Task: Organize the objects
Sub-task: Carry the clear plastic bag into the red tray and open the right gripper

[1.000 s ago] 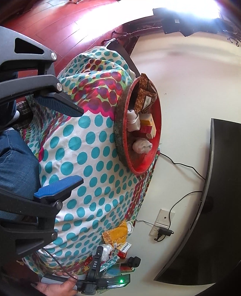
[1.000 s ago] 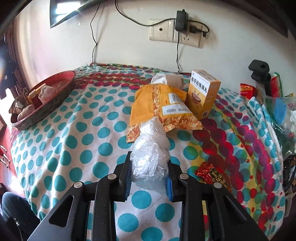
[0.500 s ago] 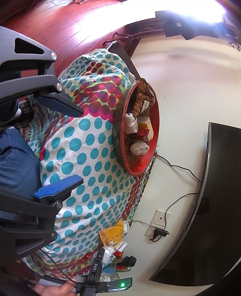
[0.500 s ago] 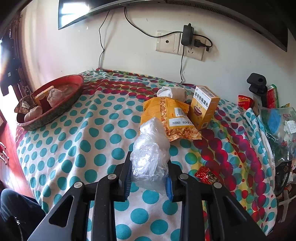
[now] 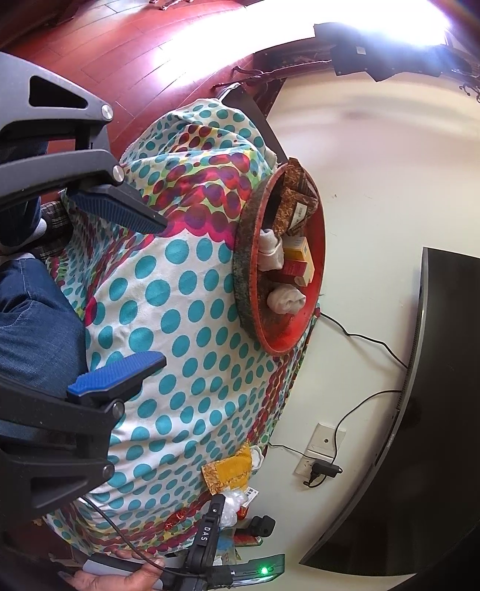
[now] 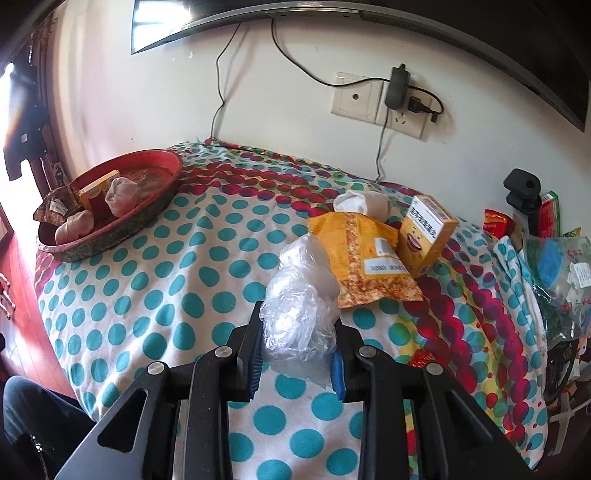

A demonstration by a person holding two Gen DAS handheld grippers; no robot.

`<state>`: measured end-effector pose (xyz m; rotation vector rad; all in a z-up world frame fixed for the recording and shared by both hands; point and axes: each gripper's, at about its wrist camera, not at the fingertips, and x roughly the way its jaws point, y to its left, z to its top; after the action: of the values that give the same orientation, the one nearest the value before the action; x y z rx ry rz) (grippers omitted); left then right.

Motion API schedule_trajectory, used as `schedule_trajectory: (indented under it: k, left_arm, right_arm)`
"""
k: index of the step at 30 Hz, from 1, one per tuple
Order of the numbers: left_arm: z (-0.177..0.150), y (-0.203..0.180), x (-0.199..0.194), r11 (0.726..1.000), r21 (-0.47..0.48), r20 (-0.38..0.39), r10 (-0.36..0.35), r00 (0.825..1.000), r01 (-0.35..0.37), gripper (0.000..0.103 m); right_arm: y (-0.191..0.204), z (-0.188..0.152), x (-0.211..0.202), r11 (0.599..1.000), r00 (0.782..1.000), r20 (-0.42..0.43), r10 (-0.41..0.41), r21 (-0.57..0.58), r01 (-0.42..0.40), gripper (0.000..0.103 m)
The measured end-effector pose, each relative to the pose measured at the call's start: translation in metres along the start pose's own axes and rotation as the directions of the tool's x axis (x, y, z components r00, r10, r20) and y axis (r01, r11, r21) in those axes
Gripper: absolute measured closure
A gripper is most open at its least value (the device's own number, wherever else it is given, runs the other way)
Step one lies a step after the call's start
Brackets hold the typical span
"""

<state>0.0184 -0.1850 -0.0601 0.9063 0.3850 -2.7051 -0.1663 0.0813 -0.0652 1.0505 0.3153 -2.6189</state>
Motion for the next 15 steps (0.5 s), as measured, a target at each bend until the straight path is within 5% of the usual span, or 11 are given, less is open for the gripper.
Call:
schedule_trajectory:
  k: [15]
  left_arm:
    - [-0.005, 0.004, 0.005, 1.000, -0.013, -0.020, 0.022, 1.000, -0.023, 0.035]
  right_arm:
    - [0.105, 0.075, 0.027, 0.983, 0.995, 0.054, 0.084, -0.167, -0.074, 0.075]
